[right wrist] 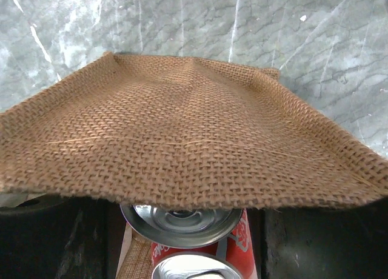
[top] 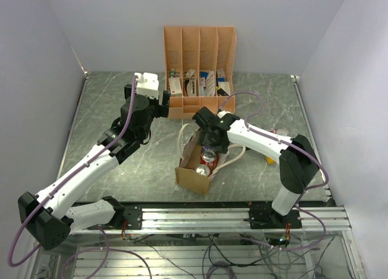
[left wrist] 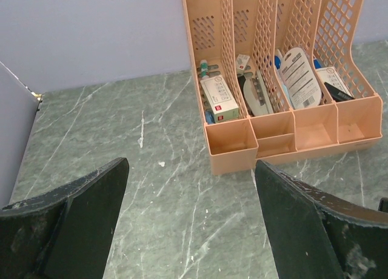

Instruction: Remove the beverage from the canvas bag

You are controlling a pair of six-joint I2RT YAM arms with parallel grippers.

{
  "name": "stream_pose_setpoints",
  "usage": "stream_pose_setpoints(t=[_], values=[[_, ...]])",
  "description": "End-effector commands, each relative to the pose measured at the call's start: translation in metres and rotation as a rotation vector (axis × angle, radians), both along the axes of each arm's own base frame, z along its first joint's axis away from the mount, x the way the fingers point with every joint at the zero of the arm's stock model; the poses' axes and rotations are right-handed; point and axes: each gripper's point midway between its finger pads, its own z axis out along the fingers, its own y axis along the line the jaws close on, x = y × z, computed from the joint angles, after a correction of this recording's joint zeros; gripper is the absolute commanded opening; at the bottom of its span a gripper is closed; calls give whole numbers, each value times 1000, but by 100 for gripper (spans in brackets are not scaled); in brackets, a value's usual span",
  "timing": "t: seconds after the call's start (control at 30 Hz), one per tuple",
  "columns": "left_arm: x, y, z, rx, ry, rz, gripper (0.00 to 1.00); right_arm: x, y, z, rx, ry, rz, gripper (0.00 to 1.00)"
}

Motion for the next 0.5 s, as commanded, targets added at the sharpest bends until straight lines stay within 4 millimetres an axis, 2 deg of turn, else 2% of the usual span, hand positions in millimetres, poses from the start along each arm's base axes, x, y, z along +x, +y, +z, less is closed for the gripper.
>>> stream_pose_setpoints(t=[0.0, 0.13, 0.47], values=[[1, -4, 20, -42, -40, -7, 96, 13, 6, 27, 66, -97, 4, 16], [1, -4, 21, -41, -42, -10, 95, 15, 12, 35, 96, -122, 45, 1], [1, -5, 20, -41, -39, -13, 95, 19, 20, 69, 182, -207, 100, 0]])
